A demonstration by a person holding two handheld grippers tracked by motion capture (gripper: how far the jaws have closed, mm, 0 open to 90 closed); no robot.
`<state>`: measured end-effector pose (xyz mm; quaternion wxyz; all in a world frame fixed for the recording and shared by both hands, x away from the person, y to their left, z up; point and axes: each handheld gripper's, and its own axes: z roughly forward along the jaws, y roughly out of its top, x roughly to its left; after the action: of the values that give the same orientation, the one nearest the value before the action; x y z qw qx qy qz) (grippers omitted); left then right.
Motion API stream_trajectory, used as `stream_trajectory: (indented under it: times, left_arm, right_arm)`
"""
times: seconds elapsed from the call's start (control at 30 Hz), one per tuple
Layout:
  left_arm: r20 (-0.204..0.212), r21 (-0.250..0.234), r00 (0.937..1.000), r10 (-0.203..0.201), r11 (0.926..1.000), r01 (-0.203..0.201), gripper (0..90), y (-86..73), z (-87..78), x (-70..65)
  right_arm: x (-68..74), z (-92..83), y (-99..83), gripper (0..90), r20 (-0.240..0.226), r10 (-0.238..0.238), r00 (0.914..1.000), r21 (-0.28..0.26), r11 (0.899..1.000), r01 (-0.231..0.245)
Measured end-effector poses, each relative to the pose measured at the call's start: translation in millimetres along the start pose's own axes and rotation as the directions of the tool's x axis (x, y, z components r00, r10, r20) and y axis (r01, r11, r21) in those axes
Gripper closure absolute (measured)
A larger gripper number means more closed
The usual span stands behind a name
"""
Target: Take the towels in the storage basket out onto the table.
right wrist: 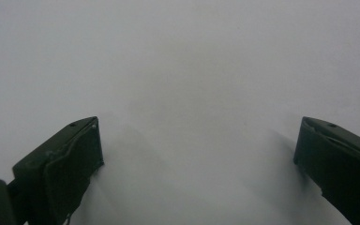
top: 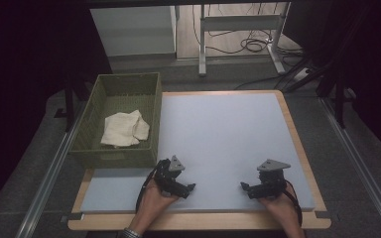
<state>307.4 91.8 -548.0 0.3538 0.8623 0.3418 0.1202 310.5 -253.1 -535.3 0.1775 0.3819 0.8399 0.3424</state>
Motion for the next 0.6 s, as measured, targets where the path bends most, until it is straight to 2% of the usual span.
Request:
stream_trajectory:
  times: [0.6]
  left_arm:
    - [0.004, 0.002, 1.0, -0.006, 1.0, 0.006, 0.0, 0.2, 0.1, 0.0]
  right_arm:
    - [-0.1, 0.0, -0.1, 1.3, -0.001, 0.0, 1.0, 0.0, 1.0, 0.0]
